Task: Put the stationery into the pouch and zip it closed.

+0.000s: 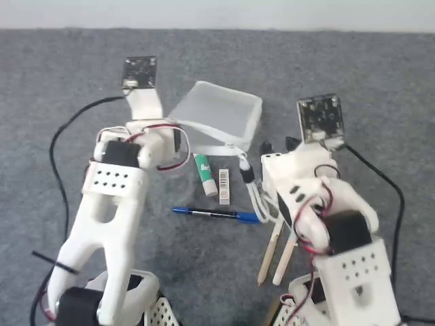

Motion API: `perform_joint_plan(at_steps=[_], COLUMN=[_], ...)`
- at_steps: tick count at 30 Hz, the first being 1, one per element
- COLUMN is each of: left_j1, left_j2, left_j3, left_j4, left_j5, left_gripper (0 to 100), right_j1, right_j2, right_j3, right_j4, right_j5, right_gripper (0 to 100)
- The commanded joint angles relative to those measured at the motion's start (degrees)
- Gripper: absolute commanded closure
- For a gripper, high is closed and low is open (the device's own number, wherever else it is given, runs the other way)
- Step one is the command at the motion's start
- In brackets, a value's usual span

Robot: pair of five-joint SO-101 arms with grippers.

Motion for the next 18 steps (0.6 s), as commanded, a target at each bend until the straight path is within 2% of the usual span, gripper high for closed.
perform_joint_plan(at_steps=[1, 8, 15, 18], left_j1=[-1.8, -4.3, -7.8, -8.4], left_j2=[-3.2, -3.2, -3.2, -3.2], left_j3=[-4.5, -9.3, -13.8, -14.2], left_j4=[2.2, 10.5, 18.3, 19.1], left_j5=[0.9, 0.9, 0.9, 0.8], left_gripper=[99, 99, 99, 99], right_j1=[0.0, 0.0, 0.1, 2.9], right_j2=[5.6, 10.9, 13.8, 16.7], right_j3=[-6.0, -6.5, -6.4, -6.3], right_j4=[3.3, 8.3, 15.7, 15.9], right_j5=[0.4, 0.2, -5.4, -5.5], right_gripper=[86.1, 86.4, 86.1, 86.2])
